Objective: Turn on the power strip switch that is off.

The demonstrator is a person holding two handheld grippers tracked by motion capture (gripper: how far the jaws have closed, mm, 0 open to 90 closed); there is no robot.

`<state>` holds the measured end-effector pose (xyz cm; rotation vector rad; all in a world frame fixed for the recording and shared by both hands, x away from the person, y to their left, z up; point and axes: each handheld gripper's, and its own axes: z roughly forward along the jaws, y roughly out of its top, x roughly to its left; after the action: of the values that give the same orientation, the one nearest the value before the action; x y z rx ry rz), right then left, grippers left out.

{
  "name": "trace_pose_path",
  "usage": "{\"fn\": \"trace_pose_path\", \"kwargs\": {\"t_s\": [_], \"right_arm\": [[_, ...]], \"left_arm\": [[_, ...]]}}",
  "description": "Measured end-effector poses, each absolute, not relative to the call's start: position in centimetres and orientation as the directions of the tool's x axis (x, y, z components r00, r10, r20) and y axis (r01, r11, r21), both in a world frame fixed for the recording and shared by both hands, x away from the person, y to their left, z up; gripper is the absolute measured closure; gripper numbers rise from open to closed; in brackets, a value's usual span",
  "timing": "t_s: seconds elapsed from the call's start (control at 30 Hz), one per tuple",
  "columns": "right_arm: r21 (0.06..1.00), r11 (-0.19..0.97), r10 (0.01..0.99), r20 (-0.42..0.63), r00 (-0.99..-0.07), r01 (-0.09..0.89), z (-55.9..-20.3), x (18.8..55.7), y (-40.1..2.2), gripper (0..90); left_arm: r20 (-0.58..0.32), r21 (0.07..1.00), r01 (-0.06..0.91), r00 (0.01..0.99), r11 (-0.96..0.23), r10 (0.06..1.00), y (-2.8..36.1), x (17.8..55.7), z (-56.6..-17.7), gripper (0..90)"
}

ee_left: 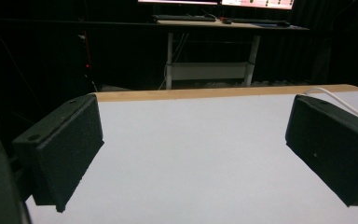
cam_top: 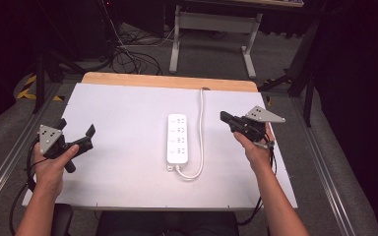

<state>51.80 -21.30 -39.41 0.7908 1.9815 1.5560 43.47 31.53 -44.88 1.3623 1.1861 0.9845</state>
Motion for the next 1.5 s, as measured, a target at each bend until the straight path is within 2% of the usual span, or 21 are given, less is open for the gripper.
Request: {"fn": "trace_pose_path", "kwargs": {"t_s": [0.5,1.07,1.33,1.43,1.5], "right_arm": [[0.999,0.043,0.707,-0.009,-0.707,0.031,-41.2,48.9,-23.4,88.2],[0.998,0.058,0.713,-0.016,-0.701,0.036,-42.5,48.4,-23.2,85.8],[0.997,0.057,0.714,-0.002,-0.7,0.056,-42.5,48.4,-22.7,69.5],[0.996,0.051,0.727,0.012,-0.687,0.071,-42.6,48.5,-22.6,54.3],[0.996,0.04,0.737,0.026,-0.676,0.083,-42.6,48.6,-22.5,48.2]], "left_arm": [[-0.047,0.99,0.138,0.17,0.024,0.984,31.6,43.3,-44.9,4.5],[-0.049,0.99,0.137,0.168,0.026,0.985,31.9,43.2,-44.8,4.5],[-0.049,0.99,0.136,0.169,0.026,0.984,31.8,43.2,-44.8,4.5],[-0.048,0.99,0.136,0.169,0.025,0.984,31.8,43.2,-44.8,4.5],[-0.047,0.99,0.136,0.169,0.024,0.984,31.8,43.2,-44.8,4.5]]}}
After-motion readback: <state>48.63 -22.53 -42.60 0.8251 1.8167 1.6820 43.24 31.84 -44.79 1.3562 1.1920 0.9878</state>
